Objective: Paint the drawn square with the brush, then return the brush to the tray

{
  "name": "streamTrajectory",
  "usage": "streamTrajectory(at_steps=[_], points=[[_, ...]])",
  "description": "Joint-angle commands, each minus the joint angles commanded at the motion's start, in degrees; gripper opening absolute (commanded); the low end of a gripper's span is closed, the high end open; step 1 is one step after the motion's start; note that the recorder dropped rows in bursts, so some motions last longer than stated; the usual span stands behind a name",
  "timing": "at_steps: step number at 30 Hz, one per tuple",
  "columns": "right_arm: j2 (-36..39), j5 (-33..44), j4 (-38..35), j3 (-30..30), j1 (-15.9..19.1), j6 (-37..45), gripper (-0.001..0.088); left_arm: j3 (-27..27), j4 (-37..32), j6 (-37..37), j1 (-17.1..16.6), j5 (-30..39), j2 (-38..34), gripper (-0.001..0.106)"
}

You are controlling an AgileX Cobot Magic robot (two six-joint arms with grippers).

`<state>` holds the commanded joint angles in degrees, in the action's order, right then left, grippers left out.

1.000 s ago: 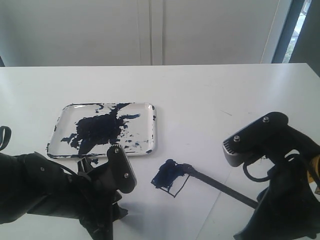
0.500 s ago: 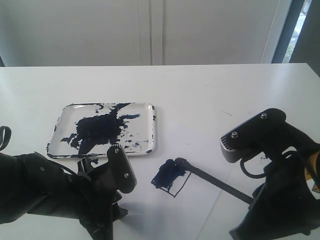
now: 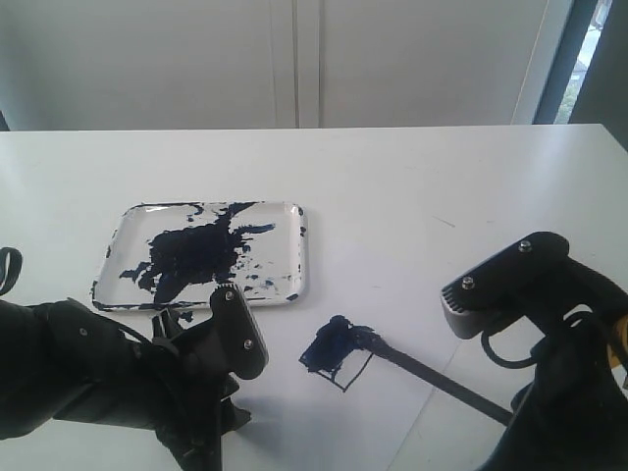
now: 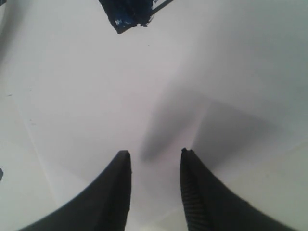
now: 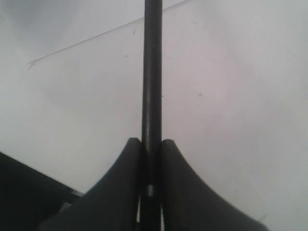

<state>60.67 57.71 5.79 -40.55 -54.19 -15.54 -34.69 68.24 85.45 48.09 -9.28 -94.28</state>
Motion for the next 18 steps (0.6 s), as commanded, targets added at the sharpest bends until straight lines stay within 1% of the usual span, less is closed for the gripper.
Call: streamTrajectory(at_steps=[3, 5, 8, 11, 16, 18], points=[[-0.35, -2.52, -3.95, 0.00, 0.00, 3.03, 0.0000, 0.00, 0.00, 0.00, 0.00, -0.14, 0.00, 0.041], [-0.50, -2.23, -6.16, 0.00, 0.00, 3.97, 0.0000, 0.00, 0.00, 0.00, 0.00, -0.14, 0.00, 0.041], [-0.50, 0.57, -6.28, 0.00, 0.00, 3.97, 0.0000, -0.14, 0.00, 0.00, 0.00, -0.12, 0.00, 0.041], [-0.50, 1.66, -6.28, 0.00, 0.00, 4.07, 0.0000, -0.14, 0.00, 0.00, 0.00, -0.12, 0.00, 0.041], [-0.50, 1.66, -6.28, 0.00, 0.00, 4.88, 0.0000, -0.14, 0.00, 0.00, 0.00, -0.12, 0.00, 0.041], [-0.74, 0.36, -6.28, 0.00, 0.00, 5.47, 0.0000, -0.13, 0.00, 0.00, 0.00, -0.42, 0.00, 0.041]])
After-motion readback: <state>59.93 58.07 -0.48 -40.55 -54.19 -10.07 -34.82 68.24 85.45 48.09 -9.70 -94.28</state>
